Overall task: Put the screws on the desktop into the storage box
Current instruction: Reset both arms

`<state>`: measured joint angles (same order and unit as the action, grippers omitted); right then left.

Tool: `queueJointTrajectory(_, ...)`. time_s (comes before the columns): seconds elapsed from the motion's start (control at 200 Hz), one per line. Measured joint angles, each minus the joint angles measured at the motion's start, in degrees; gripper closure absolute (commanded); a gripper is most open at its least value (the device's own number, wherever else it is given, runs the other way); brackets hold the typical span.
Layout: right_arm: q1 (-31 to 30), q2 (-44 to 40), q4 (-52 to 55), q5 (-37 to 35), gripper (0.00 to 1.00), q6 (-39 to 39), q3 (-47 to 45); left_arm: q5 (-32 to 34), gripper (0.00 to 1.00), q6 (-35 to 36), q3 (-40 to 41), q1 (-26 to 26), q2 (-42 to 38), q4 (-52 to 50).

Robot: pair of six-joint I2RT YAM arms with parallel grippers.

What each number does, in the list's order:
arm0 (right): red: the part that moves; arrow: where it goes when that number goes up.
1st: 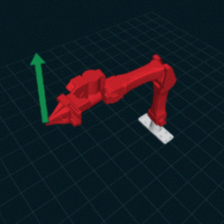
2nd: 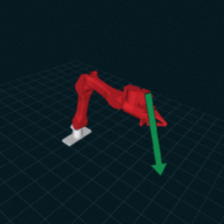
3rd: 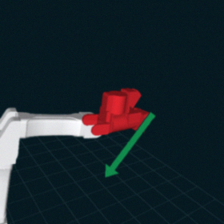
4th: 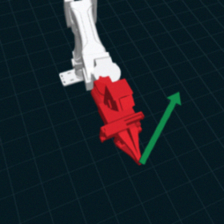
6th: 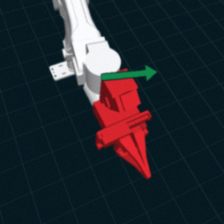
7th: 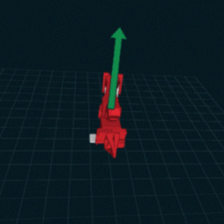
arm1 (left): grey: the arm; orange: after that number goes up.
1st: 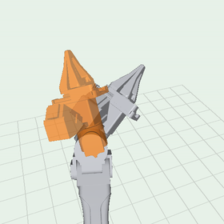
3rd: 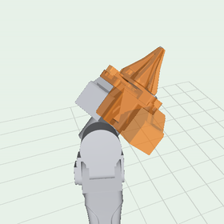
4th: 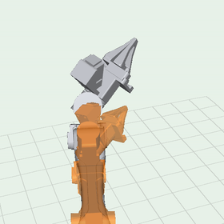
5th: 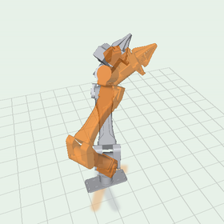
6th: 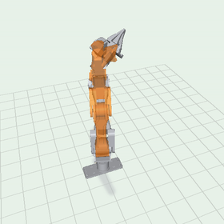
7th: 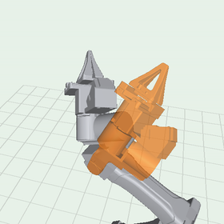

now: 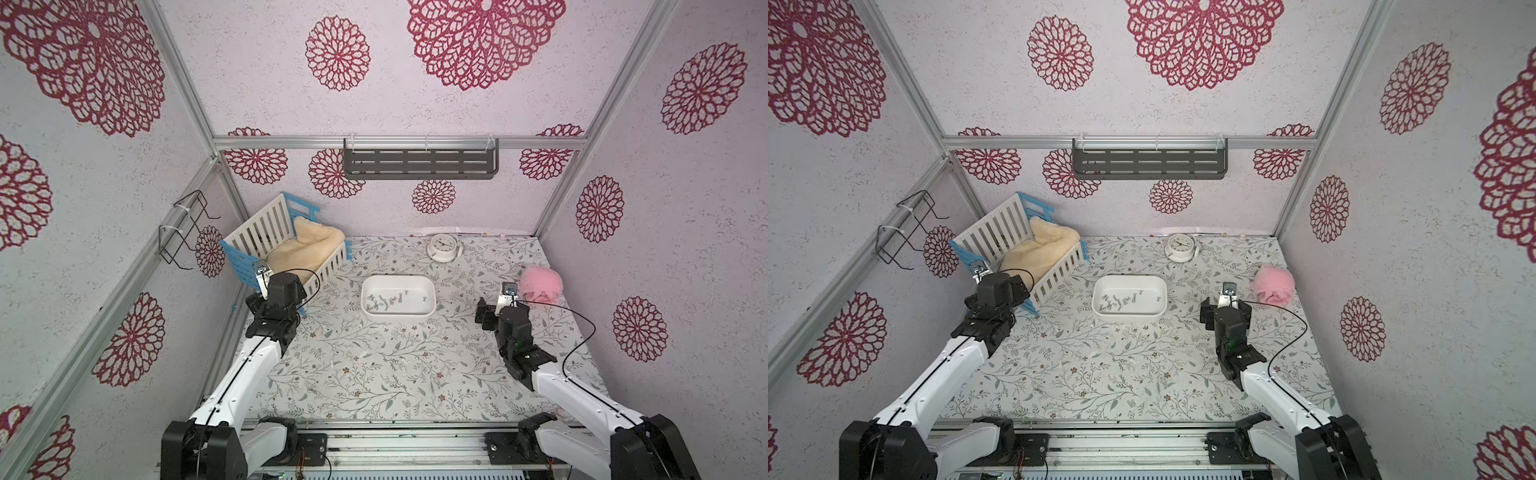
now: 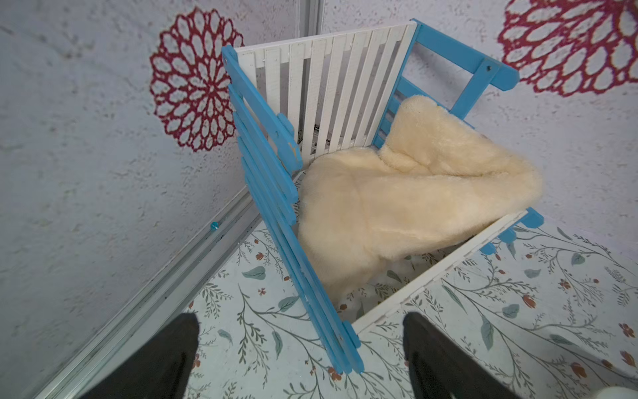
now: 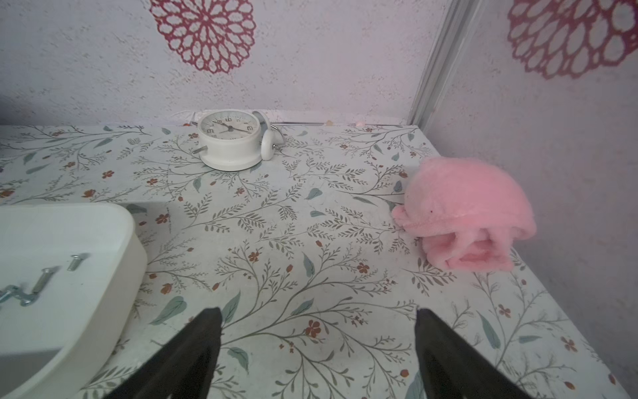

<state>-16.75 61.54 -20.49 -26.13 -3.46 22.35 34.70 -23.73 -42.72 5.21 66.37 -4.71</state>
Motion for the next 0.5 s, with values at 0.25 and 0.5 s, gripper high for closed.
queueJointTrajectory(0.25,7.3,9.9,-29.7,1.6,0.01,2.9,-12.7,-3.3,0.03,2.4,8.1,-6.5,3.8,15.5)
queueJointTrajectory(0.5,9.6,23.2,-52.0,6.6,0.01,3.3,-14.5,-6.2,0.02,4.5,11.7,-10.4,9.5,27.5)
